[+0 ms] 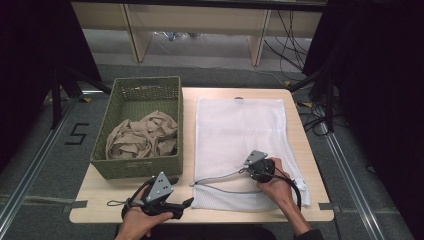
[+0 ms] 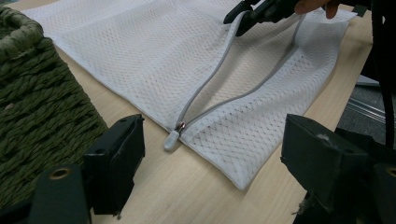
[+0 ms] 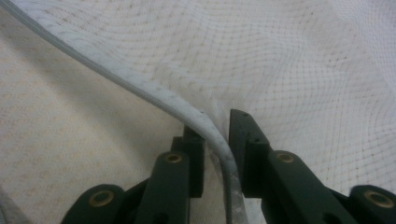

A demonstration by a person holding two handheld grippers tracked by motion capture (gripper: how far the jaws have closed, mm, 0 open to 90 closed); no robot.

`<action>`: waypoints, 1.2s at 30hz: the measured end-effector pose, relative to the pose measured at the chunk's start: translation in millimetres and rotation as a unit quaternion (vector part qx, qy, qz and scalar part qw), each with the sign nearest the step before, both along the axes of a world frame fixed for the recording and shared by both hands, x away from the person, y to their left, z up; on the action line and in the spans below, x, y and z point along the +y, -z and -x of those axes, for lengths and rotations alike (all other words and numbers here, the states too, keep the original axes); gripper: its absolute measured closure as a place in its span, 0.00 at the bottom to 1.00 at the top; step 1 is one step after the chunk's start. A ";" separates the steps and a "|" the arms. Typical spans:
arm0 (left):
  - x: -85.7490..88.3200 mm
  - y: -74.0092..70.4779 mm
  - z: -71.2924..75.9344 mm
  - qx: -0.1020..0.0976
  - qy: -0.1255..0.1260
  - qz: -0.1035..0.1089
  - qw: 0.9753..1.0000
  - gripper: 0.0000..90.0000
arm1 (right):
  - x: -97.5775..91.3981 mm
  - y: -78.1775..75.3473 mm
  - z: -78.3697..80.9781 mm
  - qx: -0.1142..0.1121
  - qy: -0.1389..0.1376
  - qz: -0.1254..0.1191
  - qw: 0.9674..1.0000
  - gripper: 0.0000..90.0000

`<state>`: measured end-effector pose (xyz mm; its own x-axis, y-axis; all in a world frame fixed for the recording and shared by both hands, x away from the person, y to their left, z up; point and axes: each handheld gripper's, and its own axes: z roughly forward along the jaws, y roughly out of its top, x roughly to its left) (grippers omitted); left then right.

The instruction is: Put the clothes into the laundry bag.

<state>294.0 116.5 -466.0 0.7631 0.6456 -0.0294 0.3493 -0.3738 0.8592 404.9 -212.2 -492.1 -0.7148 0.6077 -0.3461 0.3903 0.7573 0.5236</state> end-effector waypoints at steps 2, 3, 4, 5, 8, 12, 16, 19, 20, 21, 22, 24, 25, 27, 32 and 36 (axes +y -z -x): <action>-0.3 0.1 0.0 0.001 -0.001 0.003 1.000 0.24 | -0.2 -2.1 -1.1 -0.001 -0.004 -0.006 1.000 0.93; -0.3 0.1 0.0 0.001 -0.001 0.003 1.000 0.24 | -0.6 -3.4 -2.2 -0.005 -0.010 -0.004 1.000 0.94; -0.1 -0.3 0.0 0.002 -0.002 0.002 1.000 0.24 | -0.6 -3.4 -2.2 -0.005 -0.010 -0.004 1.000 0.94; 0.0 -0.4 -0.3 0.001 -0.004 0.005 1.000 0.24 | -1.0 -5.0 -2.4 -0.006 -0.012 -0.006 1.000 0.95; 4.8 -4.2 -2.0 0.002 -0.014 -0.003 1.000 0.25 | -2.2 -11.1 -1.4 -0.006 -0.002 -0.024 1.000 0.97; 14.8 -15.5 -6.7 0.006 -0.040 0.014 0.999 0.26 | -3.9 -21.1 -1.4 -0.007 -0.006 -0.038 0.999 0.97; 22.5 -29.6 -9.9 0.004 -0.049 0.014 0.999 0.26 | -5.7 -32.6 -4.4 -0.017 -0.016 -0.038 0.999 0.98; 32.2 -53.7 -16.5 -0.015 -0.055 -0.005 0.998 0.26 | -3.4 -39.3 -6.2 -0.011 -0.022 -0.032 0.999 0.98; 32.2 -53.7 -16.5 -0.015 -0.055 -0.005 0.998 0.26 | -3.4 -39.3 -6.2 -0.011 -0.022 -0.032 0.999 0.98; 34.8 -62.6 -20.3 -0.018 -0.067 -0.007 0.998 0.26 | -2.9 -41.4 -6.8 -0.012 -0.024 -0.025 0.999 0.98; 40.3 -76.0 -28.3 -0.023 -0.072 -0.023 0.997 0.25 | -2.2 -44.6 -7.0 -0.011 -0.022 -0.026 0.999 0.98; 45.4 -83.1 -34.8 -0.025 -0.073 -0.040 0.996 0.25 | -1.9 -47.4 -7.6 -0.009 -0.025 -0.029 0.999 0.98; 54.1 -94.0 -50.8 -0.014 -0.092 -0.052 0.994 0.24 | -1.7 -48.3 -7.7 -0.011 -0.026 -0.029 0.999 0.98; 59.4 -99.4 -59.0 -0.006 -0.098 -0.059 0.993 0.24 | -1.3 -49.1 -7.4 -0.010 -0.025 -0.031 0.999 0.98; 83.9 -112.8 -115.2 0.019 -0.136 -0.109 0.985 0.23 | -0.7 -49.7 -8.0 -0.008 -0.030 -0.029 0.999 0.98; 95.1 -106.2 -143.5 0.036 -0.144 -0.111 0.983 0.23 | -0.4 -51.4 -8.1 -0.008 -0.033 -0.033 0.999 0.98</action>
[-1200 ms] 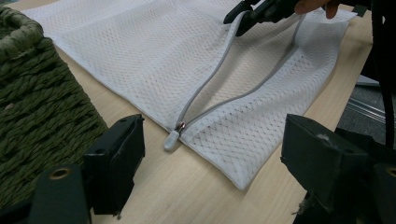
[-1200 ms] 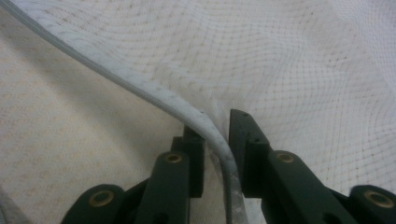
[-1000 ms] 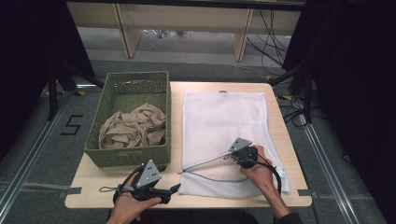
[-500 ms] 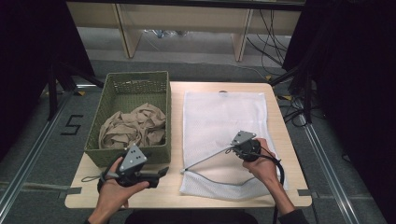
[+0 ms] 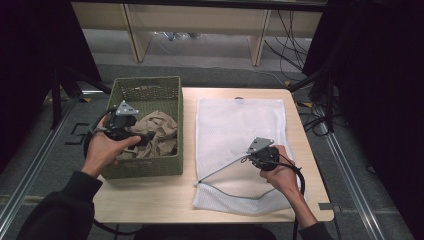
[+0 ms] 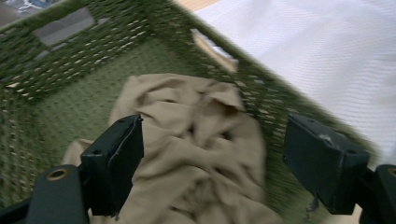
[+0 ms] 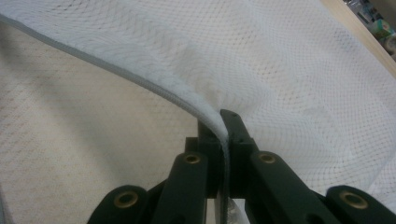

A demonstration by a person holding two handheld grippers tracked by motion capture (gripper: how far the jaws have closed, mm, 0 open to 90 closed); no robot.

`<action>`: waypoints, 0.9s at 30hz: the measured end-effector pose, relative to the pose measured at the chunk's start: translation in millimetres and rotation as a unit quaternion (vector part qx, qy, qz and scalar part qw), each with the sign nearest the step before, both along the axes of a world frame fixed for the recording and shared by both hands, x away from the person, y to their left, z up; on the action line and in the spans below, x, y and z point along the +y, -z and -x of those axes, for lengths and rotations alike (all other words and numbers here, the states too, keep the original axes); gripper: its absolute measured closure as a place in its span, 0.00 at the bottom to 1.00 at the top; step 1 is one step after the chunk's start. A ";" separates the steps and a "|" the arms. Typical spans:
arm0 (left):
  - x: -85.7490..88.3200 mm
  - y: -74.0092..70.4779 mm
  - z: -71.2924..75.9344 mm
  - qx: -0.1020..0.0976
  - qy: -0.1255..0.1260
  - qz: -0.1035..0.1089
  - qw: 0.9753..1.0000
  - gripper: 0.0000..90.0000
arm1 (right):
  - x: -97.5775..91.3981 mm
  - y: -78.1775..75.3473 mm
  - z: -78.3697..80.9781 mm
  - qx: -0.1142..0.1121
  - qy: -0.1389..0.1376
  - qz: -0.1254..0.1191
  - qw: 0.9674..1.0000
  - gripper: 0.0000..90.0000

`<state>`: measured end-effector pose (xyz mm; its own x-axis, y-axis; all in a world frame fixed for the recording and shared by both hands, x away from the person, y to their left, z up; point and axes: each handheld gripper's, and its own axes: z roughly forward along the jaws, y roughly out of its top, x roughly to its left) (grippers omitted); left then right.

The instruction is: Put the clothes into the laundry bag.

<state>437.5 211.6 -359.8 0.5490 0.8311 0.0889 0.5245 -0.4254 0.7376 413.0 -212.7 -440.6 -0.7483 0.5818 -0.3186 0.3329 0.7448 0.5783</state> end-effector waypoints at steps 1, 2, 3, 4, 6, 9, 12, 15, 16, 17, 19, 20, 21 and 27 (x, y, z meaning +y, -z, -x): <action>4.5 7.6 -15.0 0.002 -0.013 0.000 1.000 0.23 | 0.1 -1.1 0.1 0.002 0.002 -0.002 1.000 0.98; 6.6 11.7 -21.9 0.010 -0.009 0.005 1.000 0.22 | -0.2 -2.1 -1.2 0.000 -0.006 0.001 1.000 0.98; 8.5 14.8 -27.8 0.027 -0.003 0.004 1.000 0.22 | -0.1 -3.1 -1.1 -0.001 -0.003 0.001 1.000 0.98; 8.0 19.0 -32.7 0.035 -0.005 0.007 0.999 0.22 | 0.2 -3.4 -1.4 0.004 0.000 -0.003 1.000 0.98; 5.7 25.1 -40.5 0.023 -0.007 -0.003 1.000 0.22 | 0.3 -5.1 -2.5 0.007 -0.003 0.000 1.000 0.98; 4.0 28.5 -46.1 0.029 0.002 0.003 1.000 0.22 | 0.4 -6.7 -4.1 0.009 -0.005 0.000 1.000 0.98; 0.6 35.3 -52.7 0.044 0.015 0.012 0.999 0.20 | -0.2 -9.3 -4.6 0.009 -0.007 0.000 1.000 0.98; -3.0 40.7 -56.5 0.048 0.025 -0.008 0.999 0.19 | -0.6 -11.7 -5.8 0.005 -0.012 0.000 1.000 0.98; -5.4 43.5 -57.7 0.054 0.021 -0.009 0.998 0.19 | -0.3 -12.3 -5.4 0.004 -0.010 0.000 1.000 0.98; -7.5 47.0 -60.7 0.058 0.023 -0.029 0.998 0.19 | 0.6 -13.2 -5.5 0.007 -0.010 -0.002 1.000 0.98; -9.4 54.2 -65.8 0.067 0.024 -0.053 0.996 0.19 | 1.4 -13.7 -6.2 0.009 -0.013 -0.001 1.000 0.98; -9.7 58.6 -68.7 0.072 0.022 -0.066 0.995 0.20 | 1.8 -13.6 -6.3 0.009 -0.013 0.000 1.000 0.98; -9.7 63.5 -72.0 0.081 0.017 -0.070 0.994 0.19 | 2.3 -13.3 -6.1 0.009 -0.013 0.000 1.000 0.98; -6.6 86.4 -86.5 0.127 0.027 -0.059 0.990 0.06 | 1.9 -16.1 -8.7 0.007 -0.023 0.000 1.000 0.98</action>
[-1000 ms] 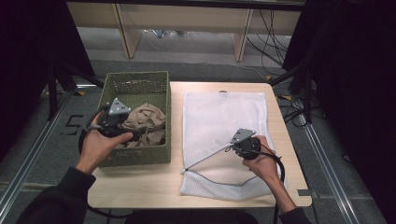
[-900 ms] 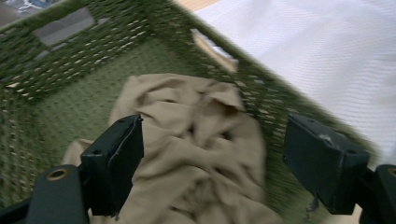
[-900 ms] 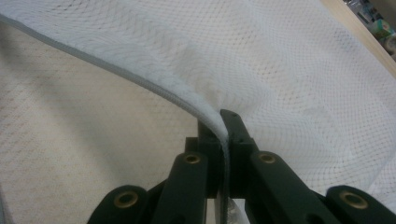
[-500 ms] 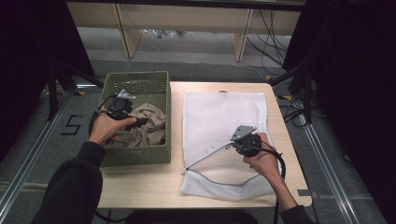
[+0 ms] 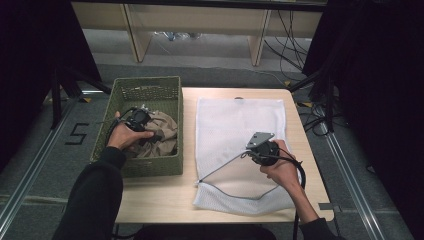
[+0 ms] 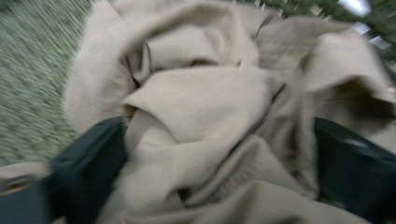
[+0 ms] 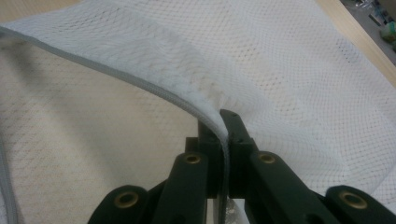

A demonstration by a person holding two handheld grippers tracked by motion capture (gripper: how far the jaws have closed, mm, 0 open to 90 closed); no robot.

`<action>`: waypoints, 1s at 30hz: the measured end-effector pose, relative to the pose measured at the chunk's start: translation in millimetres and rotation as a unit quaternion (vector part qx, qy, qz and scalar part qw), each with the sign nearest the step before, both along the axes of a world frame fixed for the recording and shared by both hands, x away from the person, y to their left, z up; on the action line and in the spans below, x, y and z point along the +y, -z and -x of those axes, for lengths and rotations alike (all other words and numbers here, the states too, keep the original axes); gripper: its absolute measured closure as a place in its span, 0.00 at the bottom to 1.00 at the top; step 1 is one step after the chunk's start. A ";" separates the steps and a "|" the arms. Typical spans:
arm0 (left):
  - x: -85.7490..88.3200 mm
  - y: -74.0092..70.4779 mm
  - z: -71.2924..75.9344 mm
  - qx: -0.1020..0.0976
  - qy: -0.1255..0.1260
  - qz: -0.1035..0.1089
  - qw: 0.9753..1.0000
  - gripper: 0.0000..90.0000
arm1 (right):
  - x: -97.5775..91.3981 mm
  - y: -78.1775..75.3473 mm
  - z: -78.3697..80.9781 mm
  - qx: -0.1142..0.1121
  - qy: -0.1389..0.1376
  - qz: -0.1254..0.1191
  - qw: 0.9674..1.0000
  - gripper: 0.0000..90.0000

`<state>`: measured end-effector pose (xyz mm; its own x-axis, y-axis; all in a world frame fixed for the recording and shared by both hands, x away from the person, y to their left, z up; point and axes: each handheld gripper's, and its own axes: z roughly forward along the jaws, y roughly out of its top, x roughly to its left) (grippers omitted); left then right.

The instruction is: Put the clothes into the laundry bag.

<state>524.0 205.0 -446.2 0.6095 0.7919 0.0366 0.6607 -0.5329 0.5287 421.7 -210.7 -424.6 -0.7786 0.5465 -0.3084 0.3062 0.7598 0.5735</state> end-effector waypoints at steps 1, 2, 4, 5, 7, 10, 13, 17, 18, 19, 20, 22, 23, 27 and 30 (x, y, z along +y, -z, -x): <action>-0.5 3.5 -2.4 0.010 0.005 -0.008 1.000 0.06 | 0.0 0.0 0.0 0.000 0.000 0.000 1.000 0.98; -2.2 7.6 -4.1 0.015 0.002 -0.005 1.000 0.01 | 0.3 -0.3 -0.2 0.001 0.000 -0.001 1.000 0.98; -4.0 12.9 -7.3 0.028 -0.004 -0.009 1.000 0.00 | 1.0 -0.9 -0.8 0.003 0.000 -0.001 1.000 0.98; -3.3 17.0 -9.0 0.035 -0.008 -0.007 0.999 0.00 | 2.0 -1.4 -0.4 0.006 0.004 -0.004 1.000 0.98; -0.9 21.3 -10.1 0.048 -0.014 -0.007 0.999 0.00 | 2.7 -2.3 0.0 0.004 0.000 -0.002 1.000 0.98; 3.4 28.9 -11.8 0.068 -0.013 -0.012 0.998 0.05 | 3.2 -3.9 -0.5 0.002 -0.007 -0.002 1.000 0.98; 5.1 31.9 -9.7 0.068 -0.016 -0.002 0.998 0.45 | 3.9 -4.2 0.8 0.002 0.000 -0.005 1.000 0.98; 5.9 27.1 -11.1 0.044 -0.030 -0.024 0.998 0.68 | 3.7 -4.2 0.4 0.003 -0.002 -0.004 1.000 0.98; 6.7 25.1 -12.2 0.026 -0.051 -0.023 0.998 0.72 | 3.8 -3.8 0.4 0.003 -0.002 -0.003 1.000 0.98; 8.0 22.6 -13.3 0.009 -0.071 -0.022 0.997 0.74 | 4.0 -3.4 0.3 0.004 -0.002 -0.003 1.000 0.98; 9.6 19.6 -14.4 -0.016 -0.101 -0.021 0.995 0.75 | 4.0 -2.6 -1.7 0.004 -0.011 0.000 1.000 0.98; 10.2 17.3 -14.6 -0.018 -0.110 -0.016 0.994 0.71 | 4.5 -1.2 -2.2 0.005 -0.007 -0.002 1.000 0.98; 12.7 13.9 -14.6 -0.012 -0.107 0.003 0.994 0.66 | 4.7 -0.7 -1.6 0.009 -0.003 -0.003 1.000 0.98; 13.6 9.5 -10.3 0.018 -0.081 0.038 0.996 0.45 | 3.6 -1.1 -4.6 -0.005 -0.015 0.004 1.000 0.98; 13.2 0.5 -3.7 0.043 -0.048 0.045 0.997 0.28 | 4.4 -1.0 -3.5 0.005 -0.008 0.001 1.000 0.98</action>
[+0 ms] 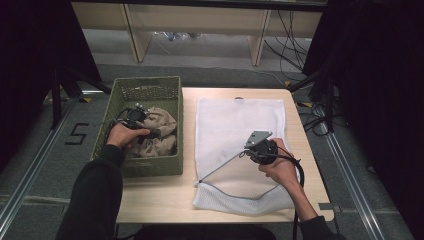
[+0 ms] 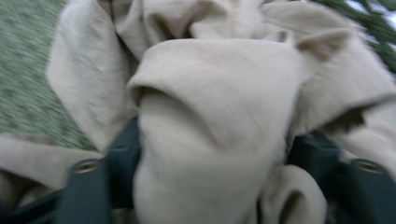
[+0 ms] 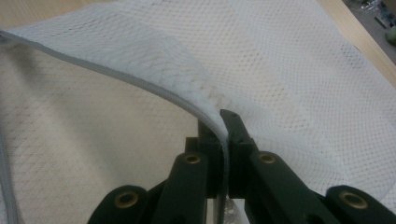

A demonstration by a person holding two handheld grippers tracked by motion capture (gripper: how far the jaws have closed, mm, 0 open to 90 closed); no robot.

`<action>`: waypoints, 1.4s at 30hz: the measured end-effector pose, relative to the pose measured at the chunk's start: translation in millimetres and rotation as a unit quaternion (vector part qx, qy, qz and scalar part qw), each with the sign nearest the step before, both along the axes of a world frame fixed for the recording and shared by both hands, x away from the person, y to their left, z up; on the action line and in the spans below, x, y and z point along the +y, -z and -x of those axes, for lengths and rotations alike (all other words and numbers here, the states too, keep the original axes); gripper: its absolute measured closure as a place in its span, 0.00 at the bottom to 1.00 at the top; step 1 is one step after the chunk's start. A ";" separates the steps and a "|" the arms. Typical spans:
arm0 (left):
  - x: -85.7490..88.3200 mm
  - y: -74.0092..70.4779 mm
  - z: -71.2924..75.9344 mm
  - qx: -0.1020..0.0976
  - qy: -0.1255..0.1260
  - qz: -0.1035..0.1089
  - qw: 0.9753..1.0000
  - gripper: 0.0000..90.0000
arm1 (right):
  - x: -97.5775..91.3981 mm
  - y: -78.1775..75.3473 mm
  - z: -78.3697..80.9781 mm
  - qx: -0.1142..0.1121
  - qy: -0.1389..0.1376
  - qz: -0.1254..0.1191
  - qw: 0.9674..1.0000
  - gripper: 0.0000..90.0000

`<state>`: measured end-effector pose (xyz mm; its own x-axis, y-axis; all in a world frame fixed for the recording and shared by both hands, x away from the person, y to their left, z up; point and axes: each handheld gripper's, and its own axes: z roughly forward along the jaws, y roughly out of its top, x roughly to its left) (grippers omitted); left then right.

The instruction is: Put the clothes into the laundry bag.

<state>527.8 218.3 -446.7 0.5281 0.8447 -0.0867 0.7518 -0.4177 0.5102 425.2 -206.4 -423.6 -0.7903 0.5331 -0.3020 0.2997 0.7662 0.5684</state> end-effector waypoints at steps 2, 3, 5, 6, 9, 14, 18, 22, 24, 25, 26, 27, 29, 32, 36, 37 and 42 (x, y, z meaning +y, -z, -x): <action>-0.3 -8.8 4.3 0.001 0.017 -0.009 1.000 0.21 | 1.2 0.7 0.7 0.003 0.007 -0.003 1.000 0.98; -1.3 -13.2 6.3 0.006 0.016 -0.001 1.000 0.21 | 1.4 0.9 0.6 0.003 0.006 -0.001 1.000 0.98; -2.8 -17.8 9.2 0.015 0.047 -0.006 0.999 0.17 | 1.7 0.7 -0.7 -0.008 -0.010 0.008 1.000 0.98; -5.1 -19.2 11.4 0.013 0.061 -0.012 0.998 0.17 | 2.7 0.8 1.4 0.007 0.004 0.002 1.000 0.98; -11.3 -14.0 16.7 0.003 0.094 -0.039 0.995 0.15 | 3.1 1.2 1.3 0.007 0.005 0.003 1.000 0.98; -13.6 17.8 8.1 0.034 0.097 -0.014 0.995 0.00 | 5.0 2.5 2.0 0.006 0.002 0.006 1.000 0.98; -16.5 25.4 4.8 0.041 0.110 -0.012 0.993 0.00 | 4.9 2.2 2.0 0.008 0.005 0.003 1.000 0.97; -12.6 23.2 -1.6 0.061 0.086 -0.004 0.994 0.35 | 4.2 1.3 1.4 0.005 0.000 0.005 1.000 0.97; -9.7 20.9 -4.4 0.034 0.066 -0.045 0.996 0.69 | 4.6 0.3 3.2 0.005 0.003 0.003 1.000 0.97; -10.6 20.9 -5.0 0.028 0.056 -0.047 0.997 0.72 | 4.5 -0.1 3.3 0.001 0.002 0.003 1.000 0.97; -10.8 19.4 -6.4 0.016 0.047 -0.061 0.997 0.74 | 4.4 -0.6 3.0 0.000 0.000 0.003 1.000 0.97; -11.7 18.4 -7.5 -0.005 0.025 -0.066 0.997 0.76 | 4.3 -0.8 2.6 0.002 0.000 0.003 1.000 0.97; -11.9 17.3 -8.9 -0.023 0.000 -0.072 0.997 0.76 | 3.7 0.3 1.6 0.004 -0.006 0.007 1.000 0.97; -15.2 15.6 -14.0 -0.038 -0.054 -0.057 0.996 0.71 | 2.9 1.7 0.2 0.001 -0.005 0.006 1.000 0.97; -14.9 8.7 -11.8 -0.033 -0.057 -0.035 0.997 0.51 | 2.3 2.3 1.3 0.008 0.003 0.003 1.000 0.97; -13.7 6.7 -11.1 -0.026 -0.051 -0.024 0.998 0.44 | 2.2 2.1 0.8 0.003 0.000 0.006 1.000 0.97; -0.2 -11.0 0.7 0.024 0.018 0.016 0.999 0.22 | 4.3 4.6 0.2 0.003 -0.004 0.008 1.000 0.97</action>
